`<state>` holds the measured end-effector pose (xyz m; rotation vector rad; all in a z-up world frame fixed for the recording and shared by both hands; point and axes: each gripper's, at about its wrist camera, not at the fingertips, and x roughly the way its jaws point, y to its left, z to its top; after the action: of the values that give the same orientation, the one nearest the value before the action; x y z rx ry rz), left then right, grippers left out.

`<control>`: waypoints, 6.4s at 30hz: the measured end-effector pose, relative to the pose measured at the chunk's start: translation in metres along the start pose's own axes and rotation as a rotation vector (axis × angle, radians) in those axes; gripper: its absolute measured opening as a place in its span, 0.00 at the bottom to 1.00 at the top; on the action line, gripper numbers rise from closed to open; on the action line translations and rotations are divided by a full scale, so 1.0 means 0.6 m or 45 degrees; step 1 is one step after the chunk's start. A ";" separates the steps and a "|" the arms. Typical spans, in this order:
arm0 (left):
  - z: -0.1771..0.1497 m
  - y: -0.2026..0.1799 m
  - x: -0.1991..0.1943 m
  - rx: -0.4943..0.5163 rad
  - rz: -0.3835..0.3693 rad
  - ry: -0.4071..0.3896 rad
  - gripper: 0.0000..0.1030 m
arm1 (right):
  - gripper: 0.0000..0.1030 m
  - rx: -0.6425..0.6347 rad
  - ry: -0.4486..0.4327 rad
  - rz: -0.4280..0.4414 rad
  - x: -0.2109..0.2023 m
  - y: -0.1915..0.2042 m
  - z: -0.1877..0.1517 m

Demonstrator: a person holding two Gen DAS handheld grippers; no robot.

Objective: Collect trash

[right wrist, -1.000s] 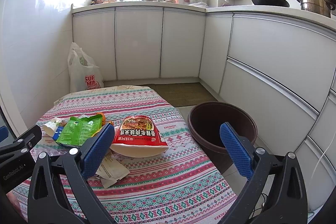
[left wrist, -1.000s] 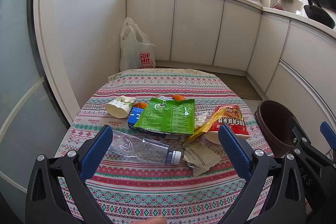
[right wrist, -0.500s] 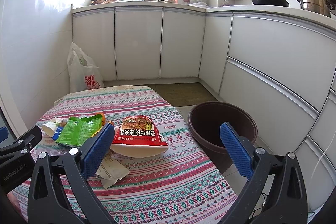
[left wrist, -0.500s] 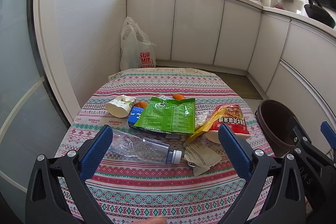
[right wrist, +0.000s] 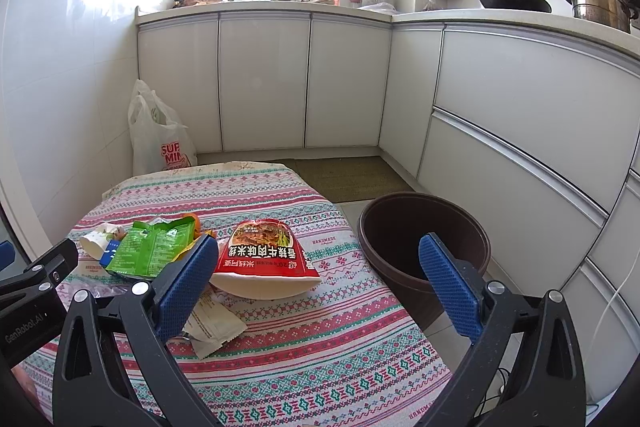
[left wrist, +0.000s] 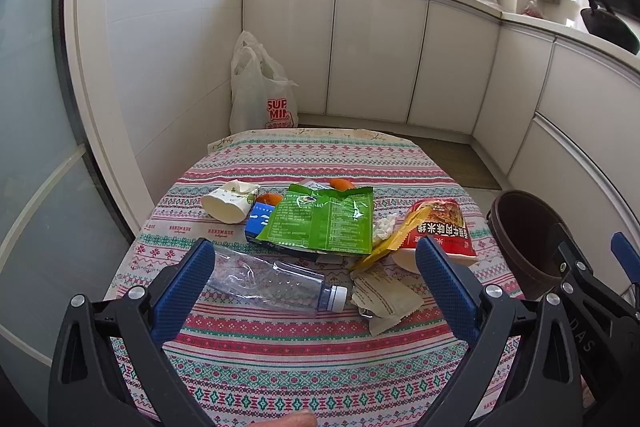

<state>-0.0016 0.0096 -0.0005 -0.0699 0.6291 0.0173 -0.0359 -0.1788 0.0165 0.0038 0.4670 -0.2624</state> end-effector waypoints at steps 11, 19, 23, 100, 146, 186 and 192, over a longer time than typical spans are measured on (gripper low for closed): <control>0.000 0.000 -0.001 0.002 0.003 0.002 0.95 | 0.93 -0.004 0.006 0.000 0.002 0.002 -0.003; -0.001 -0.001 0.002 0.004 0.007 0.004 0.95 | 0.93 0.001 0.016 0.000 0.005 0.002 -0.002; -0.002 0.000 0.003 0.003 0.008 0.006 0.95 | 0.93 0.005 0.018 0.000 0.005 0.000 -0.001; 0.016 0.127 0.370 -1.018 -0.529 0.792 0.91 | 0.93 0.445 0.631 0.224 0.235 -0.084 0.033; 0.145 0.131 0.486 -0.286 -0.591 0.756 0.85 | 0.93 0.498 0.738 0.229 0.289 -0.097 0.024; 0.132 0.095 0.067 -0.111 -0.630 0.121 0.02 | 0.77 0.496 1.313 0.854 0.293 0.030 -0.092; 0.132 0.112 0.068 -0.101 -0.613 0.113 0.02 | 0.60 0.477 1.347 0.835 0.304 0.066 -0.115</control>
<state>0.0756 0.0818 0.0355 -0.2986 0.6875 -0.4286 0.1002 -0.1813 -0.1284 0.6786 1.4189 0.3389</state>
